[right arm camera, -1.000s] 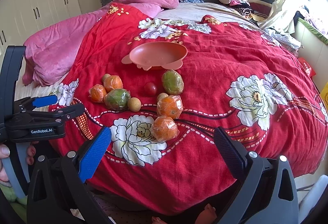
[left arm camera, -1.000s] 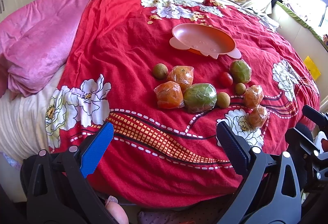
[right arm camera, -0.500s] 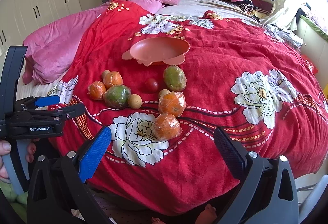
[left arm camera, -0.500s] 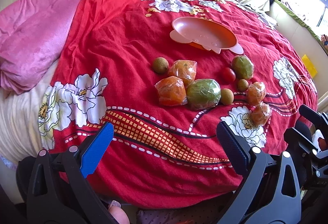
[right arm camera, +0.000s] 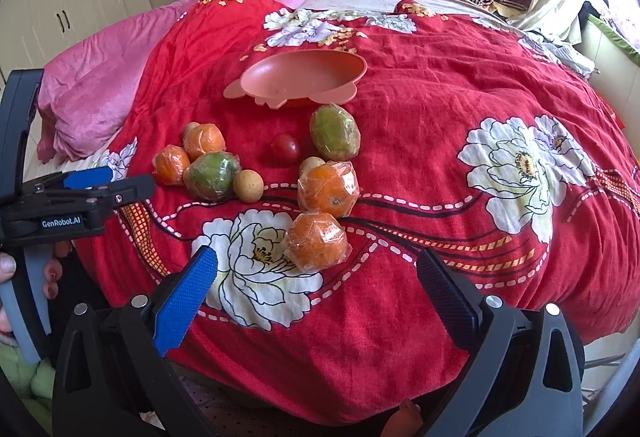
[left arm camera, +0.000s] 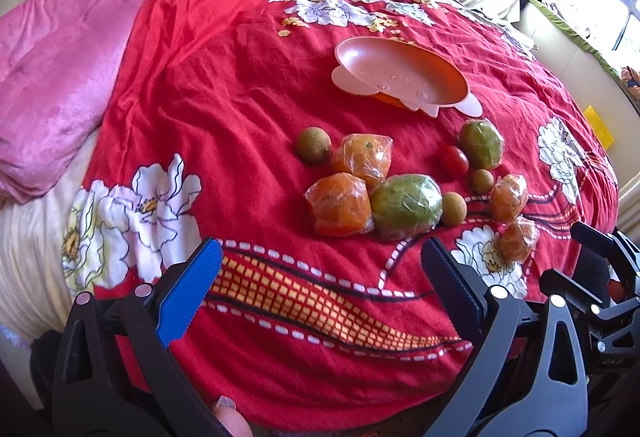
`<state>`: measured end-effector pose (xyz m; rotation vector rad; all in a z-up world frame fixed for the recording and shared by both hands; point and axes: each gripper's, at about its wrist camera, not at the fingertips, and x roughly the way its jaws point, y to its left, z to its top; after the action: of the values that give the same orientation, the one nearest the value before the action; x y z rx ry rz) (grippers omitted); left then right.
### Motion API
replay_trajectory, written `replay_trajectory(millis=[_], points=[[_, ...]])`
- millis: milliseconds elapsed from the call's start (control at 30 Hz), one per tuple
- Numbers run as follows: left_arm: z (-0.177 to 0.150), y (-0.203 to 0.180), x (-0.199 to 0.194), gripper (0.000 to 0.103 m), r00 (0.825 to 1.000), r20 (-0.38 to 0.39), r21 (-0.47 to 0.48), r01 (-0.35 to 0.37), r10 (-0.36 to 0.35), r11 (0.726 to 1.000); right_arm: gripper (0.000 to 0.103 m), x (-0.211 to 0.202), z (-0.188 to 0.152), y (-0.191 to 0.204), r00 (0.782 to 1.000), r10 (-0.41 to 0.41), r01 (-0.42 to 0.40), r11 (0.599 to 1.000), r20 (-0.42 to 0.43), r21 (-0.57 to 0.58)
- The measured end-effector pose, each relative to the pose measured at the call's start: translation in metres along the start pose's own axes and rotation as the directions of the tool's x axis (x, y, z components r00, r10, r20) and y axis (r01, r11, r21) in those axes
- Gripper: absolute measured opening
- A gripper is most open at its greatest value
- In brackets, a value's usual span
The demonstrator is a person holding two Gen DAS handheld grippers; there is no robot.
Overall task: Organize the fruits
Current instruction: 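Grasp a wrapped orange with the left tool while the right tool grasps another wrapped orange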
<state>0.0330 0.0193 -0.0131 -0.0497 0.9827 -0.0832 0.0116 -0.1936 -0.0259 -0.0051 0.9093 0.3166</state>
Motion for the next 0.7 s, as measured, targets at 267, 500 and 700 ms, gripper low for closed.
replay_trajectory(millis=[267, 500, 700], points=[[0.009, 0.007, 0.017, 0.069, 0.999, -0.027, 0.025, 0.026, -0.026, 0.999, 0.098, 0.016, 0.002, -0.001, 0.999, 0.015, -0.016, 1.0, -0.034, -0.018], [0.015, 0.005, 0.028, 0.054, 0.997, -0.05, 0.053, 0.066, -0.063, 0.996, 0.075, 0.023, 0.004, 0.0, 0.998, 0.034, -0.036, 0.999, -0.052, -0.031], [0.019, 0.002, 0.034, 0.036, 0.99, -0.062, 0.069, 0.133, -0.129, 0.989, 0.058, 0.028, 0.004, 0.001, 0.995, 0.069, -0.072, 0.997, -0.069, -0.035]])
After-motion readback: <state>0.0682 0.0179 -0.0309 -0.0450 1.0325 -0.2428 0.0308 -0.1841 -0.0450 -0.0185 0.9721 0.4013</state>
